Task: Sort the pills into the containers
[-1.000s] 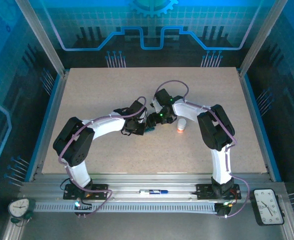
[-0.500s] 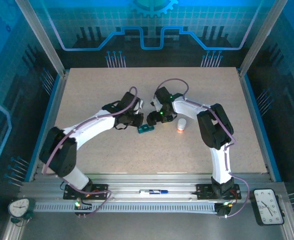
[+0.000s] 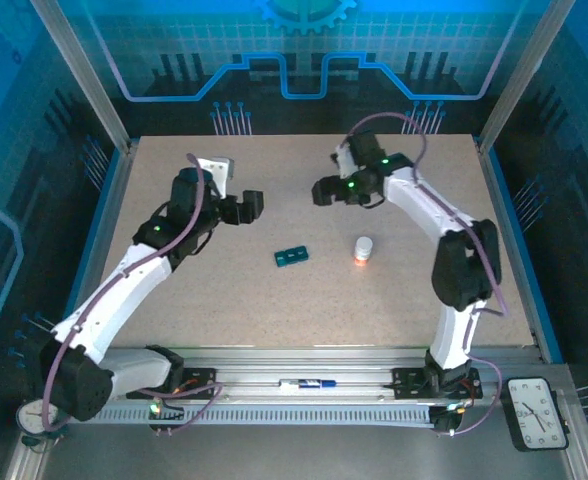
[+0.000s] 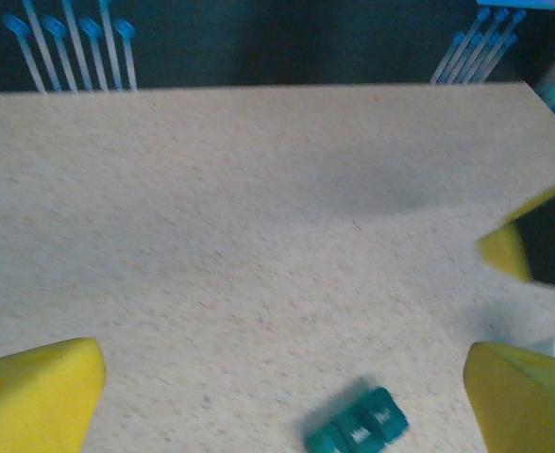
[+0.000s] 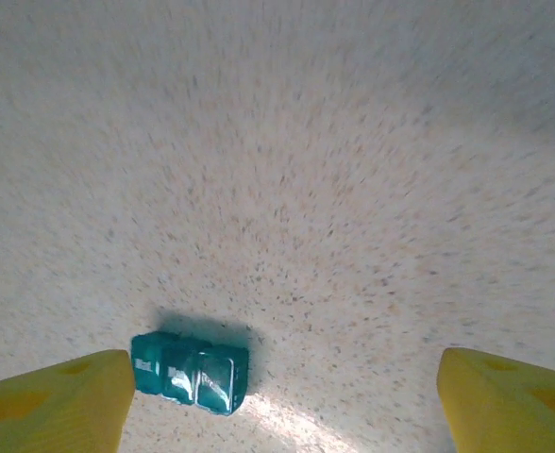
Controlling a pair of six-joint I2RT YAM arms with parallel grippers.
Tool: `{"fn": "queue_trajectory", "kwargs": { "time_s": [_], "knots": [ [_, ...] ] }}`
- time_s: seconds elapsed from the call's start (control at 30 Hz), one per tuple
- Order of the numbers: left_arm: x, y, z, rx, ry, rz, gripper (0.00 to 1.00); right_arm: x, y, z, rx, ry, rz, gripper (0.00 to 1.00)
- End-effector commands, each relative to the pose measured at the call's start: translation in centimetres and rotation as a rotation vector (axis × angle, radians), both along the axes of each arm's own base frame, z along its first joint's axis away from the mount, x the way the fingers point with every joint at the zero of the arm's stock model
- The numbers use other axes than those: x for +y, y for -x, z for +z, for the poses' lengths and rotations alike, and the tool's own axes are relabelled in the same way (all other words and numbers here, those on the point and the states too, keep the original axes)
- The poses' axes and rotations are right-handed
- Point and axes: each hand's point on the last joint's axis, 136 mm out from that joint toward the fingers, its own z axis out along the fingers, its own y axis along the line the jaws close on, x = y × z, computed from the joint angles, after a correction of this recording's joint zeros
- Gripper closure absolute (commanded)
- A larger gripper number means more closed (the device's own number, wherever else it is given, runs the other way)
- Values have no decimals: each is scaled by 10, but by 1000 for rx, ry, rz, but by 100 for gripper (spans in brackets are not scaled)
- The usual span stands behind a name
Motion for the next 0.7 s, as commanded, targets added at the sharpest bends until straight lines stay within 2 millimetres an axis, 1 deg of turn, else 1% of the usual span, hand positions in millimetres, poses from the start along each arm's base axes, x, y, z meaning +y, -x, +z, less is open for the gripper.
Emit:
{"fn": "queue_trajectory", "kwargs": {
  "time_s": [0.0,0.13,0.17,0.23,0.27,0.37,0.5,0.57,0.67],
  "knots": [
    [27,-5,17,-136,-99,75,1,-35,6,42,-70,-40,-71,12],
    [51,-8,24,-241,-191,161,1,-81,10,62,-152,-35,-176,8],
    [56,-8,23,-253,-198,176,1,-92,11,64,-171,-25,-202,7],
    [65,-9,21,-272,-194,200,1,-115,15,67,-213,6,-265,0],
    [68,-9,20,-281,-188,207,1,-124,16,68,-231,18,-291,0],
    [77,-8,15,-306,-173,218,1,-156,22,62,-270,60,-394,0],
    [89,-8,2,-333,-148,236,1,-190,31,46,-315,123,-524,0],
    [96,-5,-6,-339,-141,245,1,-203,34,40,-381,154,-581,0],
    [111,0,-16,-368,-143,279,1,-218,42,28,-485,186,-652,0]
  ]
}}
